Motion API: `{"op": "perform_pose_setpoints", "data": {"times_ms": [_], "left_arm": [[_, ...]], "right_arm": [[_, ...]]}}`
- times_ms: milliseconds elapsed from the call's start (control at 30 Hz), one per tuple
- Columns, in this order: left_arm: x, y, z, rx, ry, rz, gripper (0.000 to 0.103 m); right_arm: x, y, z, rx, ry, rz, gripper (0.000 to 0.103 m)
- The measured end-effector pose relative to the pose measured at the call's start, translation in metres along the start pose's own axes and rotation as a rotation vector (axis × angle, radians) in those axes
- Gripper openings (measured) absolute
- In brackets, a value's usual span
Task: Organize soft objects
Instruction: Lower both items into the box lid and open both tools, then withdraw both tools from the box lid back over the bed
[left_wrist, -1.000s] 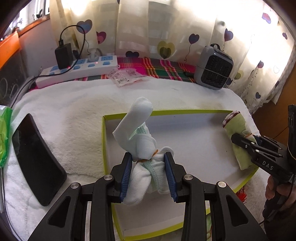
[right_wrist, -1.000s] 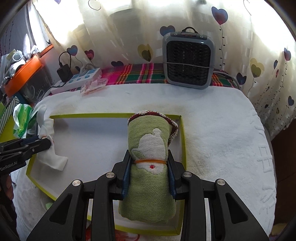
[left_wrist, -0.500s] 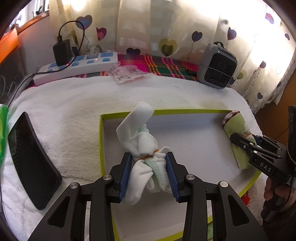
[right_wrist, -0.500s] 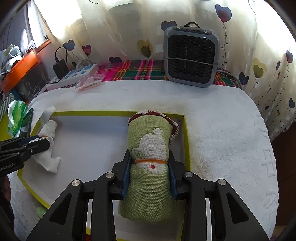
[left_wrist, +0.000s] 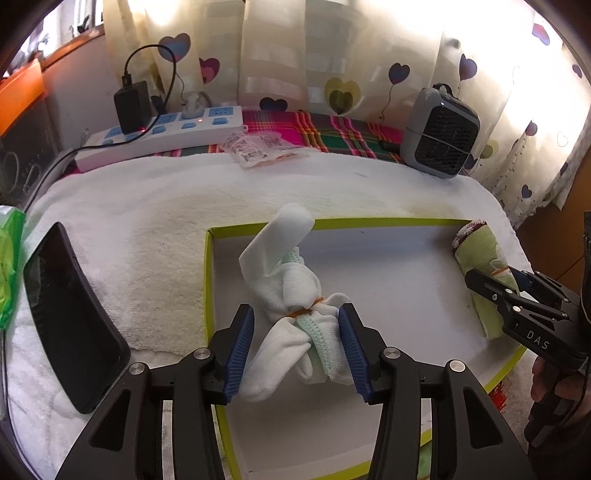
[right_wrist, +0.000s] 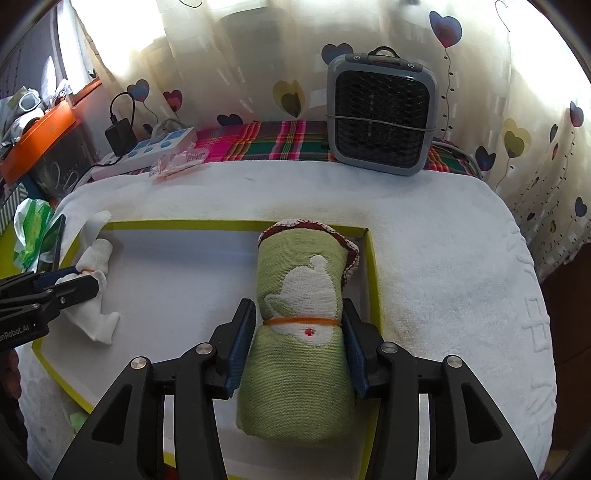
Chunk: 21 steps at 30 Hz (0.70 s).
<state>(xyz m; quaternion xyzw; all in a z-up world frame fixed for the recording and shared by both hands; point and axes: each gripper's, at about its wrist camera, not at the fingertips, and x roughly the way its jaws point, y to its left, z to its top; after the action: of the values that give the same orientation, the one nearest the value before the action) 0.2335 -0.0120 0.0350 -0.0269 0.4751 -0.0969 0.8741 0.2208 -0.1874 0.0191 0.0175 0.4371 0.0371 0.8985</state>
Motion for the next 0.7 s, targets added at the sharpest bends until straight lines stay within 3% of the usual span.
{"op": "perform_pose_setpoints", "data": {"times_ms": [400,700], "left_arm": [[-0.015,-0.01,-0.012,0.019,-0.033,0.033,0.061],[-0.029,-0.012,-0.024,0.014,-0.039,0.067,0.061]], "right_arm": [[-0.017,0.002,-0.004,0.024,-0.042,0.017,0.059],[-0.033,0.004,-0.012,0.03,-0.055,0.013,0.059]]}}
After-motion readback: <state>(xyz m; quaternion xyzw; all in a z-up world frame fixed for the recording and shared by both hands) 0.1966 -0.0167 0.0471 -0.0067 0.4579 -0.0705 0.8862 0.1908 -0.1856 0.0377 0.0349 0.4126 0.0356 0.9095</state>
